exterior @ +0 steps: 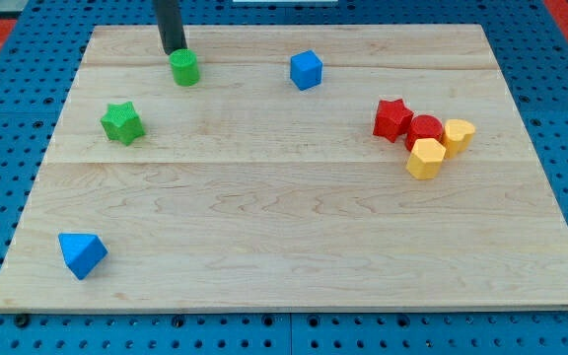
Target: Move the green circle parallel to the green star
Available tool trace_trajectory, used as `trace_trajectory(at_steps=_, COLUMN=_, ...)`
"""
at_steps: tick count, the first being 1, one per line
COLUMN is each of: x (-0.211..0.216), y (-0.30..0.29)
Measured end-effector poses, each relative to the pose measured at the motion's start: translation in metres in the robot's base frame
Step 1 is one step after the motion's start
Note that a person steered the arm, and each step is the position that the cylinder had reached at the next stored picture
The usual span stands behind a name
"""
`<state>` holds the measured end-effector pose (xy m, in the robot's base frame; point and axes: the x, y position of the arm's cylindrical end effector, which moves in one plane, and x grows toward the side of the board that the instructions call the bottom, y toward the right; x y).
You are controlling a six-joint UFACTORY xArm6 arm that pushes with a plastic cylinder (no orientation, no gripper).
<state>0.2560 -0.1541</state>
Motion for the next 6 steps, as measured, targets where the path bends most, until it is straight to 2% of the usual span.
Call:
trace_trajectory(at_steps=1, x=0.052, y=0.054)
trace_trajectory(at_steps=2, x=0.055, y=0.072)
trace_trajectory(at_steps=3, x=0.063, y=0.030)
trace_trajectory(at_steps=4, x=0.114, y=0.036)
trace_trajectory(at_steps=5, x=0.108, y=0.068)
trace_trajectory(at_steps=6, x=0.068, y=0.072)
